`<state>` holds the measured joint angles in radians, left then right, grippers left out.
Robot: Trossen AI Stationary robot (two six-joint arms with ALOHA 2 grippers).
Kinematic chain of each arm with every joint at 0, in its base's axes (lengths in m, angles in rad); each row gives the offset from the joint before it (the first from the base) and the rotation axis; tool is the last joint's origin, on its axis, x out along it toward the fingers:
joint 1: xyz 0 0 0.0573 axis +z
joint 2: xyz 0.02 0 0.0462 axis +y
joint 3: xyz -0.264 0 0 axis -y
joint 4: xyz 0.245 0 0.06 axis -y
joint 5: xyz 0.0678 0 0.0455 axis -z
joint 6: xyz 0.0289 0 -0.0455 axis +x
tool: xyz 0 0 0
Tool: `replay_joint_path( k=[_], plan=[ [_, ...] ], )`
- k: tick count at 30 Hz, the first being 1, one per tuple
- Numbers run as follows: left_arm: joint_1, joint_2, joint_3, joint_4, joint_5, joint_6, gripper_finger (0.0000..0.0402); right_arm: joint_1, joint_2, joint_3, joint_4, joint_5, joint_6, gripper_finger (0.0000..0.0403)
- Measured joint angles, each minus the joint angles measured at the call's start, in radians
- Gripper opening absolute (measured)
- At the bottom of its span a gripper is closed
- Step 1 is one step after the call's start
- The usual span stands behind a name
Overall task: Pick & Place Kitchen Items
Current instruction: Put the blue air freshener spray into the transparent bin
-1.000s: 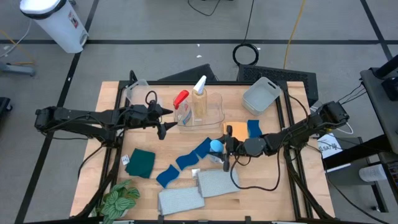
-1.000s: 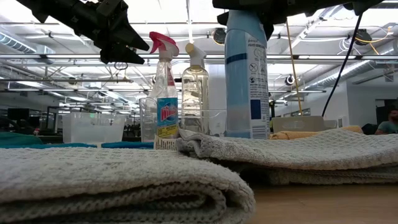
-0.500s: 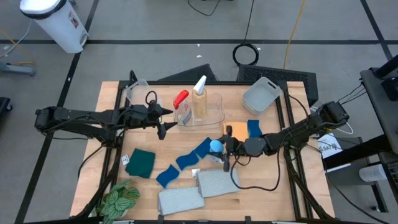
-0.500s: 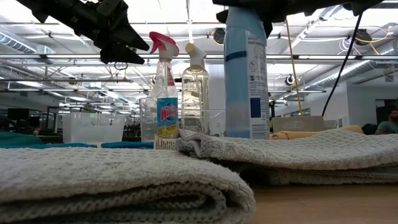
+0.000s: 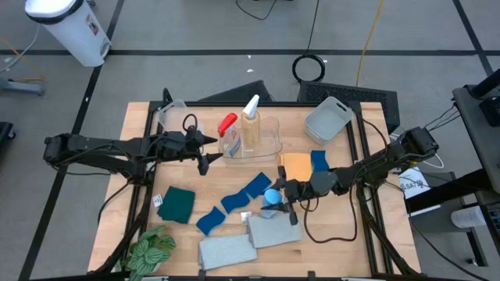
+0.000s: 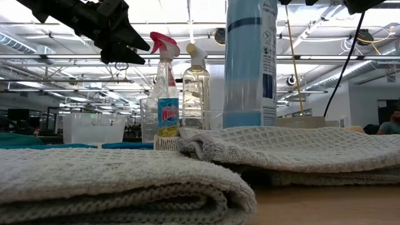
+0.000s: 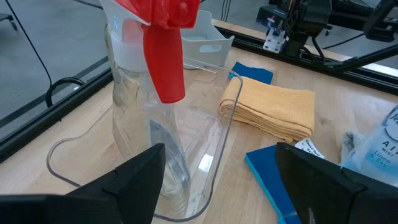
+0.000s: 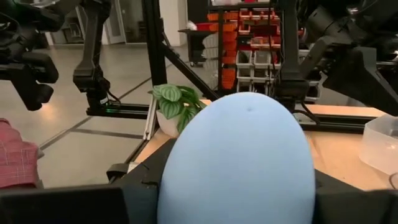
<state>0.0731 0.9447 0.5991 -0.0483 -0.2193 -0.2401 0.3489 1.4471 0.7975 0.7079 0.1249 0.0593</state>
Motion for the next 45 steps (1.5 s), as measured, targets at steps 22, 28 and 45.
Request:
replay_joint_path(
  k=[22, 28, 45],
  plan=[
    [0.0, 0.0, 0.0, 0.0, 0.0, 0.0, 0.0308, -0.001, 0.0, 0.0, -0.073, 0.003, -0.079, 0.0159],
    [0.0, 0.0, 0.0, 0.0, 0.0, 0.0, 0.0308, -0.016, 0.0, 0.0, -0.106, 0.003, -0.067, 0.0161],
    [0.0, 0.0, 0.0, 0.0, 0.0, 0.0, 0.0308, -0.016, 0.0, 0.0, -0.12, 0.004, -0.071, 0.0159]
  ],
)
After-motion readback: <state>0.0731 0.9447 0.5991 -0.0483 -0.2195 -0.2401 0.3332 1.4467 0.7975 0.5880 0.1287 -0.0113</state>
